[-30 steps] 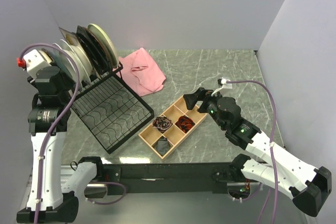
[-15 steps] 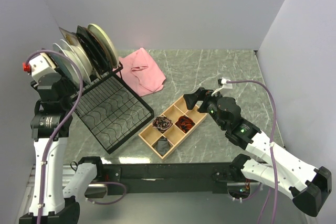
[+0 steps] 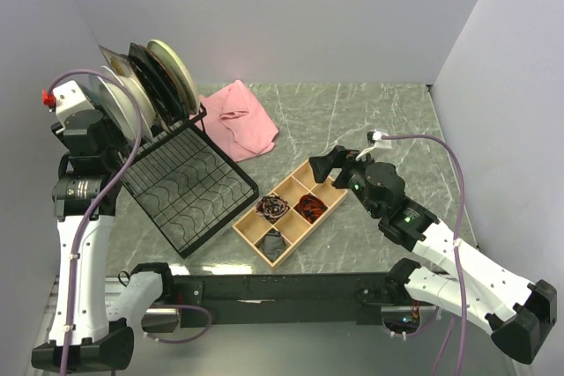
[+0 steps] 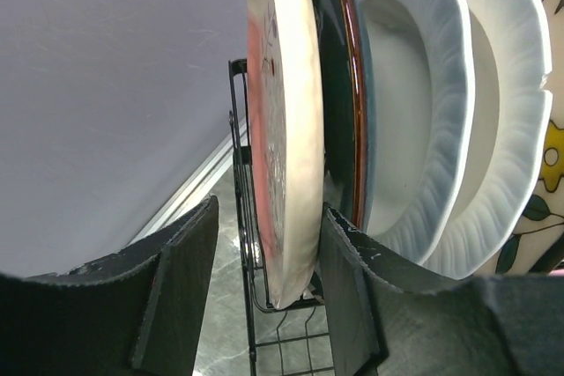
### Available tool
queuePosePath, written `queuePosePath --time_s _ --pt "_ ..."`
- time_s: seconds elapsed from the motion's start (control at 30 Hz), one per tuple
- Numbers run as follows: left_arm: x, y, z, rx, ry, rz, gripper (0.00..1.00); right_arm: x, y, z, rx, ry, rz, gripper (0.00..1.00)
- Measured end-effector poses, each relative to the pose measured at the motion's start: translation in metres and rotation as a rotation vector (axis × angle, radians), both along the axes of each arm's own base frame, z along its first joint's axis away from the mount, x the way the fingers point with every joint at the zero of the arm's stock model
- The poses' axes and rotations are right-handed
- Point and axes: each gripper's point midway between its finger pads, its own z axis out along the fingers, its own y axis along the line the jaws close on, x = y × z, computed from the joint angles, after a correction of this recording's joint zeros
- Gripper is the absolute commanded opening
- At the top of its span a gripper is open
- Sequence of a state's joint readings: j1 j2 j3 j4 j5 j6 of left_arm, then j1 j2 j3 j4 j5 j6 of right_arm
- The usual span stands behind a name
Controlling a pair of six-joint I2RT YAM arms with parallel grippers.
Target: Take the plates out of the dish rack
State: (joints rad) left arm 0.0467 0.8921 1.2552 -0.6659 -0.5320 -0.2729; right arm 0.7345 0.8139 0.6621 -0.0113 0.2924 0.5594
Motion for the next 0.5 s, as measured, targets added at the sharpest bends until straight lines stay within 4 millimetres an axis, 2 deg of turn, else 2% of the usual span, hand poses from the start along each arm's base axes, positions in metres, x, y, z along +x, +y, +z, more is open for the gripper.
queuePosePath --time_s 0.23,0.5 --pt "0.006 0.002 0.004 0.028 0.000 -0.003 0.48 0.000 -0.001 0.001 0.001 -0.003 -0.006 0.99" --pt "0.013 0.005 0.011 0.044 0.005 -0.001 0.48 0.000 -0.002 -0.001 -0.004 0.002 -0.010 0.99"
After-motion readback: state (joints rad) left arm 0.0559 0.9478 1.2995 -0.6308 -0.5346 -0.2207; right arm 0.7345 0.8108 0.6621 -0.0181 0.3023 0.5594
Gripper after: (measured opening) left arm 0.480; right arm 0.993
